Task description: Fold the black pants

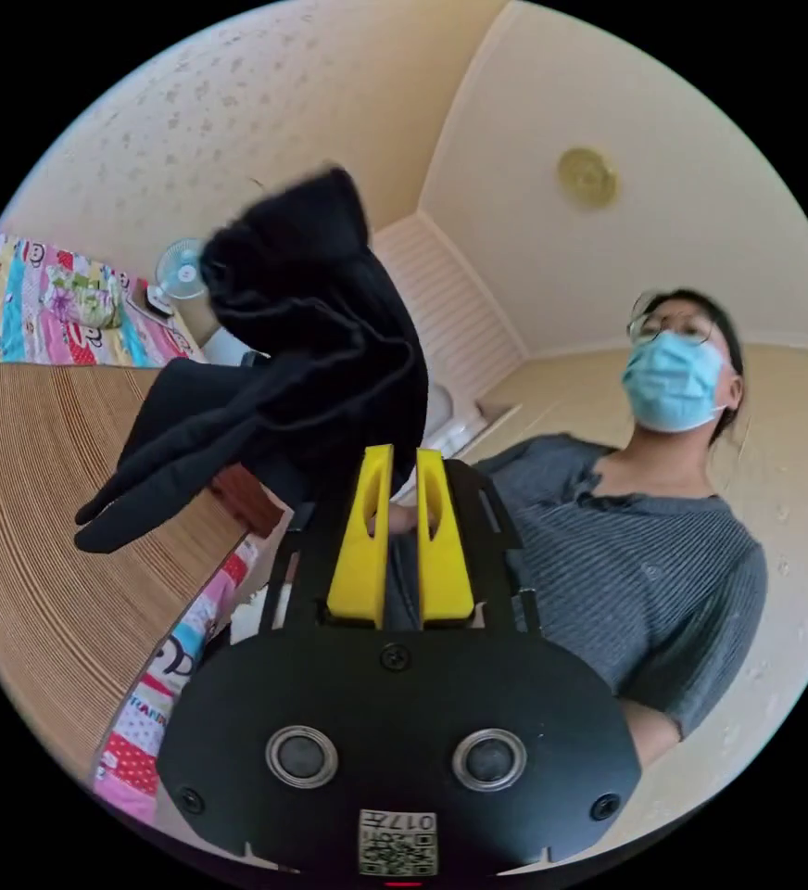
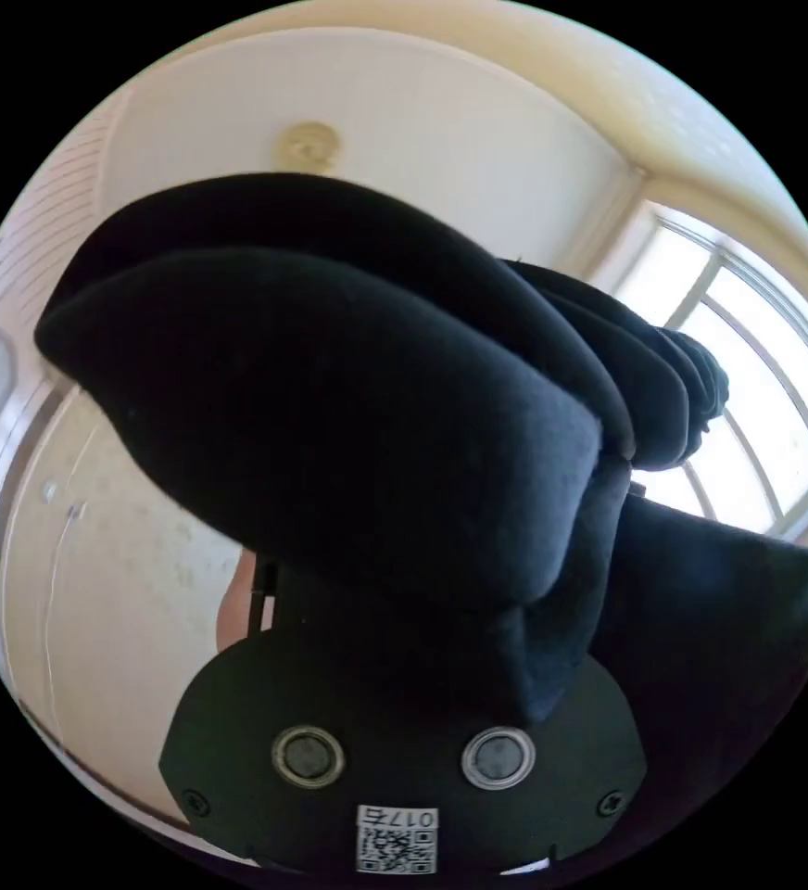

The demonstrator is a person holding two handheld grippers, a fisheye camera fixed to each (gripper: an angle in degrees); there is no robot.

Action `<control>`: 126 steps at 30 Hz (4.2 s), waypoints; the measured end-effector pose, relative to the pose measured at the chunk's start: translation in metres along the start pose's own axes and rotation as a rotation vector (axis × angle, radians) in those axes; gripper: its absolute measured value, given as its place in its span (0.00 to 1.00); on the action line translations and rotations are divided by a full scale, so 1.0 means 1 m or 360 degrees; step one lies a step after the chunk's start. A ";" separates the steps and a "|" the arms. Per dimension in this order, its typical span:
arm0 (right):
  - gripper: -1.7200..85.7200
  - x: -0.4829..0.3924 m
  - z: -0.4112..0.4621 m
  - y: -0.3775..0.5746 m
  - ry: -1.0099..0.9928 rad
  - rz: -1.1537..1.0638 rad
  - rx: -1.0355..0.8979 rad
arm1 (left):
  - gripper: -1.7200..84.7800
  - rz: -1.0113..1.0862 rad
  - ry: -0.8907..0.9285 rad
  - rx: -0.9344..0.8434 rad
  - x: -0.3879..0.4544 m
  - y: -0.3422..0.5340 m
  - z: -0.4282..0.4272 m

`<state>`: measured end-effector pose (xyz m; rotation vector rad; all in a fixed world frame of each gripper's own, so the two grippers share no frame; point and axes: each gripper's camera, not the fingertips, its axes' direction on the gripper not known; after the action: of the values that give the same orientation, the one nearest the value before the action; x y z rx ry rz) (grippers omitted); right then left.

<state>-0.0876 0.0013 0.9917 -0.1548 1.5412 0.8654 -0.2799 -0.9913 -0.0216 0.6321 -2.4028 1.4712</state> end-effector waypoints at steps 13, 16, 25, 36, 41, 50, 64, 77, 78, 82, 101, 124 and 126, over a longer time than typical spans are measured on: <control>0.22 -0.014 -0.089 0.054 -0.1241 -0.0513 0.0633 | 0.23 -0.0207 -0.0200 0.0222 -0.068 -0.044 0.092; 0.22 0.004 -0.091 0.059 -0.1291 -0.0419 0.0602 | 0.23 -0.0157 -0.0284 0.0155 -0.071 -0.052 0.123; 0.21 0.070 -0.100 0.101 -0.0949 -0.0052 0.0547 | 0.28 0.0016 -0.0412 0.0046 -0.074 -0.045 0.199; 0.20 0.123 -0.085 0.119 0.0177 0.0412 0.0025 | 0.13 -0.0032 -0.0987 0.0415 -0.063 0.007 0.171; 0.19 0.162 -0.070 0.135 0.0918 0.0802 -0.0298 | 0.09 0.0686 -0.0553 0.0545 0.000 0.017 0.132; 0.10 0.243 -0.083 0.188 0.1183 0.1279 -0.0236 | 0.09 0.1216 0.0554 0.0722 0.028 0.010 0.073; 0.30 0.305 -0.070 0.238 0.1227 0.1220 -0.0189 | 0.09 0.1330 0.1221 0.0722 0.058 0.027 0.073; 0.08 0.234 0.049 0.115 0.0968 0.0132 -0.0207 | 0.09 0.1233 0.1360 0.0510 0.107 -0.009 0.105; 0.08 0.228 0.052 0.109 0.1018 0.0136 -0.0204 | 0.09 0.1230 0.1282 0.0496 0.111 -0.011 0.103; 0.06 0.149 0.069 0.078 0.1602 -0.0006 -0.0142 | 0.09 0.1078 0.0435 0.0347 0.140 -0.020 0.092; 0.09 0.225 0.304 -0.196 0.1894 -0.0759 -0.0909 | 0.08 0.0780 -0.0605 0.0412 0.231 -0.083 0.069; 0.03 0.251 -0.050 0.255 0.1583 0.2357 0.0667 | 0.21 -0.2141 -0.1031 0.0719 -0.114 0.191 -0.325; 0.03 0.184 -0.034 0.261 0.1686 0.2245 0.0951 | 0.22 -0.2208 -0.1014 0.0667 -0.139 0.182 -0.348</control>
<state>-0.2986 0.2358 0.9337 1.2430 2.8697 1.4042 -0.2510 -0.5777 -0.0642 2.4329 -1.1230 1.0750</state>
